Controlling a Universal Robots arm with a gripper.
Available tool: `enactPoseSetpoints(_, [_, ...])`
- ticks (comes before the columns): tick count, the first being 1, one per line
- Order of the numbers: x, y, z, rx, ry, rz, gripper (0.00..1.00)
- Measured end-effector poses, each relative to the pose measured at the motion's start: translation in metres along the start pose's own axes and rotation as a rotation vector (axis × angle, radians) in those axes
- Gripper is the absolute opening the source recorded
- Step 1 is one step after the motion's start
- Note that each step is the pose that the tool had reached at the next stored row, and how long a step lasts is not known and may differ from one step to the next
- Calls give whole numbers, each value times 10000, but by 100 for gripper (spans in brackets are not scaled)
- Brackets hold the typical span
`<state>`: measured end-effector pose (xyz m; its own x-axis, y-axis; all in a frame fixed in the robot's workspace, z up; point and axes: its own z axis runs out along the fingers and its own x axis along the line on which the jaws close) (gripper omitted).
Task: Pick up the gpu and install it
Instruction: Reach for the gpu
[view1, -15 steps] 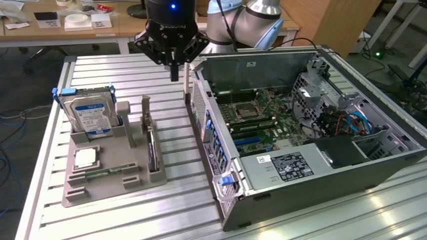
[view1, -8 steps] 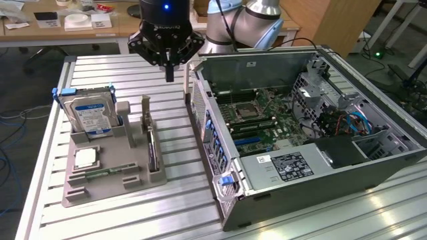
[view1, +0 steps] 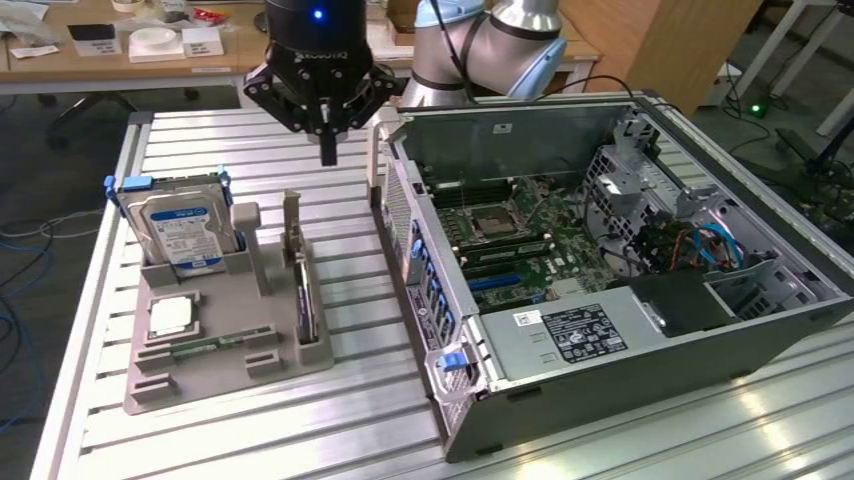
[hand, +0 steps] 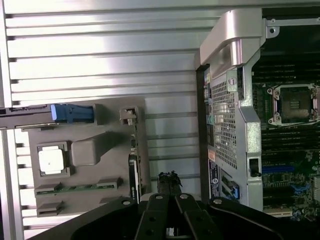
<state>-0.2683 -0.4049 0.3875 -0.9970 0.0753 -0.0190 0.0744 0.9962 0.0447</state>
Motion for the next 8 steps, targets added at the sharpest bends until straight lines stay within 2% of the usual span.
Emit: enactPoseSetpoints(8, [130, -17, 4, 1, 9, 0, 11])
